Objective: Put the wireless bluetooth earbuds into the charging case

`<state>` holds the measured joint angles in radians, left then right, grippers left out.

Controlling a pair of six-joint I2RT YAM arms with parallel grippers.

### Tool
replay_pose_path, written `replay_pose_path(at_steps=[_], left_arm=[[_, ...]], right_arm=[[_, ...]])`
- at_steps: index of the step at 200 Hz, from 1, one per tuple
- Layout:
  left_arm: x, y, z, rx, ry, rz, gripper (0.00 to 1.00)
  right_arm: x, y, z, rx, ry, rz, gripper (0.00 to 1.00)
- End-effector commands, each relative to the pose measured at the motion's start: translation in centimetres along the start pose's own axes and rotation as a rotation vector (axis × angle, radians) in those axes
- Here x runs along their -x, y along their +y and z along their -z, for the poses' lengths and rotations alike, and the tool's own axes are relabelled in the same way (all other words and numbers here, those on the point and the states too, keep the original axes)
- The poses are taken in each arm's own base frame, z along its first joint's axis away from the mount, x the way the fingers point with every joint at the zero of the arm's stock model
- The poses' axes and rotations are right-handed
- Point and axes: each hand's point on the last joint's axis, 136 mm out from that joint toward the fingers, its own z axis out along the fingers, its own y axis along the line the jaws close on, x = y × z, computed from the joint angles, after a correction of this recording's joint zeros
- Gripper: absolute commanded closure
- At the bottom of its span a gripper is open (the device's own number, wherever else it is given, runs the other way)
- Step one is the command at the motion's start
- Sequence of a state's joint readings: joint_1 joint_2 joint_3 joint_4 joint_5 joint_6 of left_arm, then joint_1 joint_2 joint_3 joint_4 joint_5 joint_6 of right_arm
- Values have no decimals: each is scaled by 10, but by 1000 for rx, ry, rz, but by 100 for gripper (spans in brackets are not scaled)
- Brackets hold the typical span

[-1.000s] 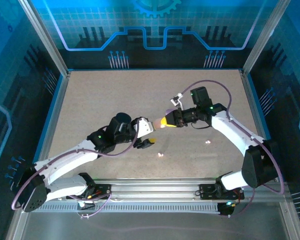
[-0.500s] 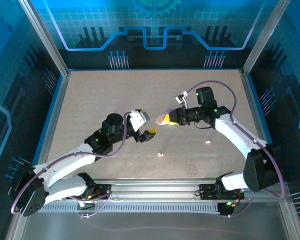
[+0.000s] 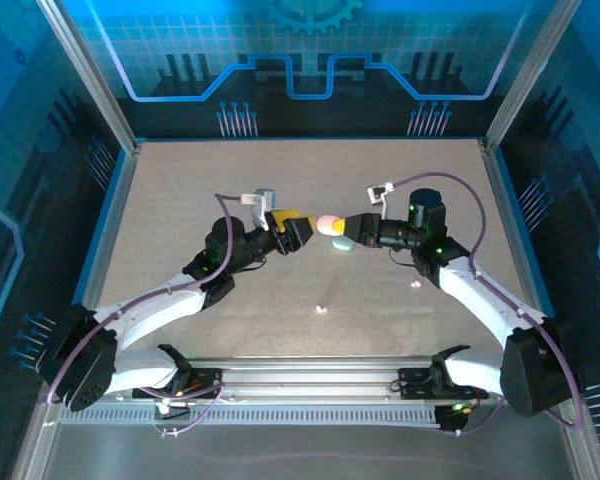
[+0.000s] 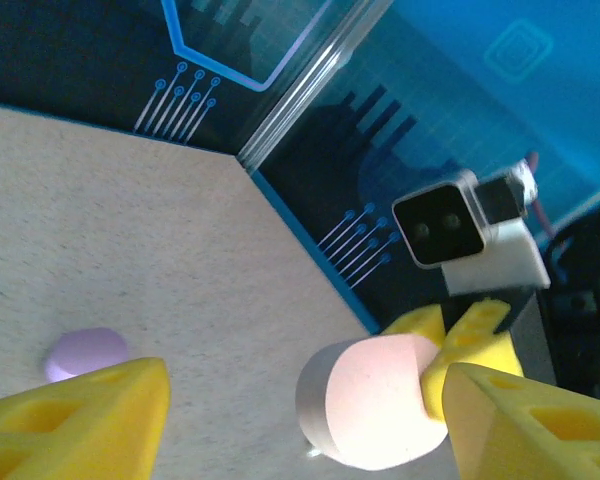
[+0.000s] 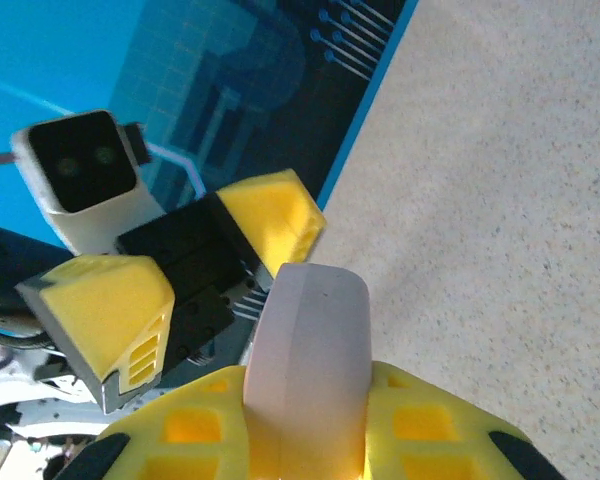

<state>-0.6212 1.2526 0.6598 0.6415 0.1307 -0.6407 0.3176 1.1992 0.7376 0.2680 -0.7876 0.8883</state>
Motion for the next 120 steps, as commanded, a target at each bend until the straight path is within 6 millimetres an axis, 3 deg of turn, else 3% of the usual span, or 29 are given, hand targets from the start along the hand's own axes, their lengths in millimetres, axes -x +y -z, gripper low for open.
replay_pose_path(at_steps=[1, 58, 120], left_arm=[[24, -28, -10, -132, -50, 232, 28], [27, -53, -36, -357, 15, 444, 40], [29, -72, -37, -435, 43, 425, 48]], right_arm=[[26, 24, 11, 58, -140, 75, 85], [39, 43, 21, 101, -236, 97, 85], [46, 43, 22, 106, -279, 84, 84]])
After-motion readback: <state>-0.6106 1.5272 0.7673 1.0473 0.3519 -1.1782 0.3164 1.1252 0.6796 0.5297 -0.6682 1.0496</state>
